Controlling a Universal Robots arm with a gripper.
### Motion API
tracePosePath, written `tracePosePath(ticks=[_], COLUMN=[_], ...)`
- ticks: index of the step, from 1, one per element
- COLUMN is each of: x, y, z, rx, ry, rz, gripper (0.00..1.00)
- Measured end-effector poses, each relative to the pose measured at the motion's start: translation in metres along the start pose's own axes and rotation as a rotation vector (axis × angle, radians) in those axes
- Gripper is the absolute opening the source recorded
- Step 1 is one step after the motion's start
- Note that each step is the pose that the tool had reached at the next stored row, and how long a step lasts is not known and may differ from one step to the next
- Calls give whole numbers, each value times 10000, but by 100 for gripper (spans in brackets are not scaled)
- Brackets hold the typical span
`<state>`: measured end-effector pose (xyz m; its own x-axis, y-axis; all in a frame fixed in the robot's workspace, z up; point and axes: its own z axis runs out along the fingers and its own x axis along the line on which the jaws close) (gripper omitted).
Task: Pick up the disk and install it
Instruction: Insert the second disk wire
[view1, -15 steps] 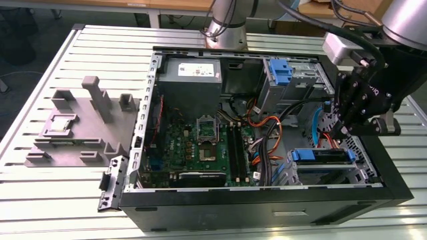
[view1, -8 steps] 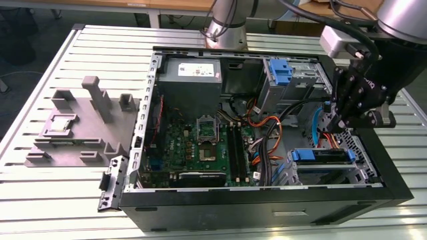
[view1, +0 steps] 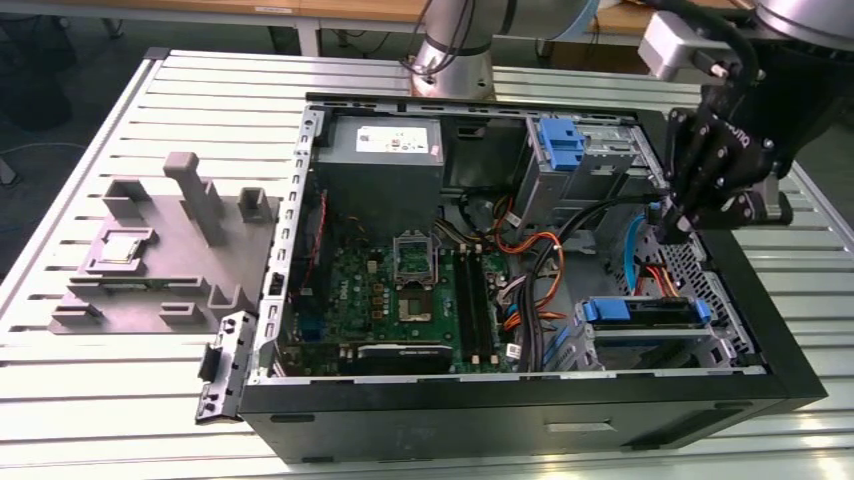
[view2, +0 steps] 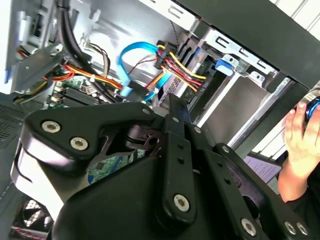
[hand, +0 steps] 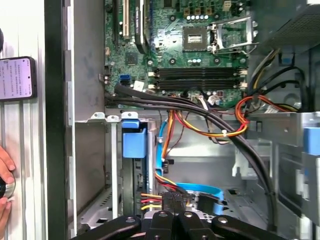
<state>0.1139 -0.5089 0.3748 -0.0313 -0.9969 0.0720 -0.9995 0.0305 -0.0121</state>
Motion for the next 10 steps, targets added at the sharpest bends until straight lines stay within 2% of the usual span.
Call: tracePosePath(ticks=[7,8,10], x=[-136,-155,-206], y=[3,4,6], z=[-105,-106,-111], rx=[0,1,4], ry=[5,20,119], rz=[0,0,-1], gripper=[10,10,10])
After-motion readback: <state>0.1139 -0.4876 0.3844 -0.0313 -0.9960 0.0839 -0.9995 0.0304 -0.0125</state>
